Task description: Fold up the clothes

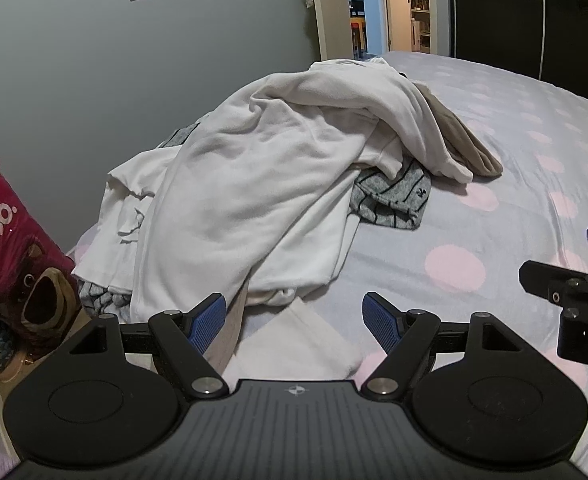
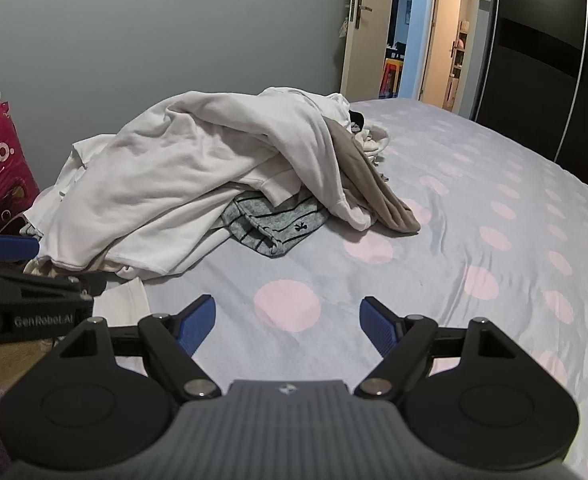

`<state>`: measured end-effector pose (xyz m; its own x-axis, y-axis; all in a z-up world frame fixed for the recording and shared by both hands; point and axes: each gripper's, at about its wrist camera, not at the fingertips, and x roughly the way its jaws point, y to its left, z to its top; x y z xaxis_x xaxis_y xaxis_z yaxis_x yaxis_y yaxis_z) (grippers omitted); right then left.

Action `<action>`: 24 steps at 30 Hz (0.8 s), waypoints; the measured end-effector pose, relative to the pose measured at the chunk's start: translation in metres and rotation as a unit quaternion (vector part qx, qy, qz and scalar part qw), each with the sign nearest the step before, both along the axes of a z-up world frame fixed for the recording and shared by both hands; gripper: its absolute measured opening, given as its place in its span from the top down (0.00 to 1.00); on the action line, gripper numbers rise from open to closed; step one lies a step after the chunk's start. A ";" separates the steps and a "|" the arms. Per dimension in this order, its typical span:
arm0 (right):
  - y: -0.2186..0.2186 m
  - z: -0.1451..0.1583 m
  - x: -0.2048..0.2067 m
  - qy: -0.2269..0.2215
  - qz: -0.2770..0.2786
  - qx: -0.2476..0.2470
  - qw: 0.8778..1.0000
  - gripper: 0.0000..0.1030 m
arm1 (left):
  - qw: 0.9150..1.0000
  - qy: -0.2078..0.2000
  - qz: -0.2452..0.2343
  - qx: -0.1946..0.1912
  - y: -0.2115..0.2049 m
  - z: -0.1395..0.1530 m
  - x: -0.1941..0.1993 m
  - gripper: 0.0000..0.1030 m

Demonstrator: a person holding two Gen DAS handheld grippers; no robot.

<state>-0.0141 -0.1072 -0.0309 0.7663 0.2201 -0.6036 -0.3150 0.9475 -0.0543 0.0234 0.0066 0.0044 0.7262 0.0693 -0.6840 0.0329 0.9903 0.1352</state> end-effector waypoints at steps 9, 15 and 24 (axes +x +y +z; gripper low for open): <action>0.007 0.013 0.061 0.007 0.019 0.032 0.999 0.38 | 1.000 0.000 -0.023 0.004 0.025 0.024 0.066 0.32; 0.015 0.016 0.122 0.007 0.027 0.038 0.999 0.39 | 1.000 -0.017 -0.009 0.015 0.048 0.033 0.128 0.32; 0.056 0.005 0.203 -0.016 0.062 0.025 0.998 0.41 | 0.999 -0.005 -0.003 -0.043 0.054 0.017 0.200 0.52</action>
